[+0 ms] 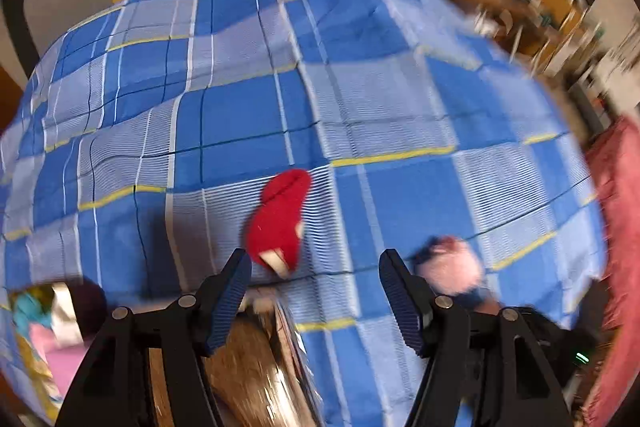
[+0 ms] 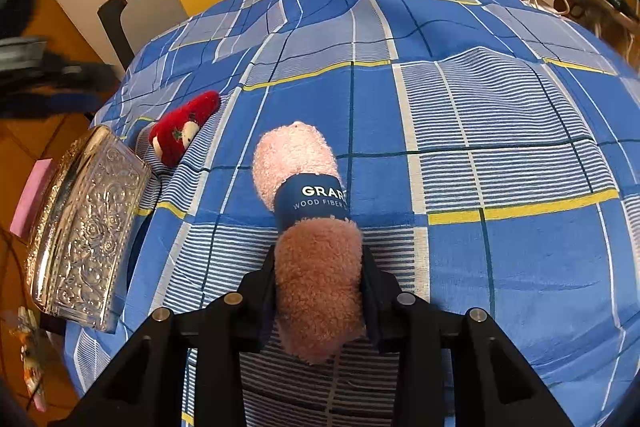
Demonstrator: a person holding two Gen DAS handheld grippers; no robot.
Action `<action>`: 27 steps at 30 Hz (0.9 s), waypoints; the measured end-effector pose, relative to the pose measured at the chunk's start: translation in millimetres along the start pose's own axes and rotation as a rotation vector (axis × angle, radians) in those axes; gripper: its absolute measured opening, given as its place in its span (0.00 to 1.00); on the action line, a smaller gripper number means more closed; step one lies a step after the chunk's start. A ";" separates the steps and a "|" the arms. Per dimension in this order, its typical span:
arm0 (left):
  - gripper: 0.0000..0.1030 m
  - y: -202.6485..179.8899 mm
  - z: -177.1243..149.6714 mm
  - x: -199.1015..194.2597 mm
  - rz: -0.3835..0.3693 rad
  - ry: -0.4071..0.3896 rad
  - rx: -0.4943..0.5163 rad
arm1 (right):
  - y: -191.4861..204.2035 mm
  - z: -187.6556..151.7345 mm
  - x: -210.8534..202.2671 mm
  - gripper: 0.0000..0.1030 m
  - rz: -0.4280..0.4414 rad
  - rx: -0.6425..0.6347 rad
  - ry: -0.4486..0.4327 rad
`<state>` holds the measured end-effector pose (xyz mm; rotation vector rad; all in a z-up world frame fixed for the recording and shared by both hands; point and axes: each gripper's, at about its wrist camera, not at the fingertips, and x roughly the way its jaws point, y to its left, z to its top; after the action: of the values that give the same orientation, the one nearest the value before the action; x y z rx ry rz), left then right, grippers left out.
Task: Organize soft objects
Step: 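Grasp the pink sock bundle with the right tool while the left tool grasps the red sock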
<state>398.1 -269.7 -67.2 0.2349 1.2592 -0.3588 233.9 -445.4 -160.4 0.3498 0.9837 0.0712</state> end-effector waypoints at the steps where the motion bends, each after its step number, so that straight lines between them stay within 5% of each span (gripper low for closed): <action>1: 0.65 -0.8 6.4 11.8 0.019 0.028 0.003 | -1.0 0.3 -0.2 0.37 0.001 -0.002 0.003; 7: 0.65 -9.1 29.1 62.9 0.132 0.152 0.071 | -1.5 4.7 2.4 0.38 0.011 0.001 0.022; 12: 0.65 -3.5 36.5 86.5 0.157 0.208 0.056 | -0.3 6.2 4.1 0.38 0.004 0.003 0.029; 15: 0.48 3.3 37.2 97.7 0.142 0.241 0.025 | -1.1 8.0 5.6 0.38 0.007 0.008 0.033; 19: 0.25 7.7 32.6 94.2 0.170 0.214 0.048 | 0.7 6.9 5.7 0.38 0.002 -0.002 0.033; 27: 0.20 23.8 22.6 50.8 0.073 0.067 -0.017 | -0.5 6.2 5.9 0.38 0.004 0.003 0.028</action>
<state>440.6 -262.9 -109.7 0.2796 1.3151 -0.2792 242.2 -446.2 -162.1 0.3547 1.0113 0.0787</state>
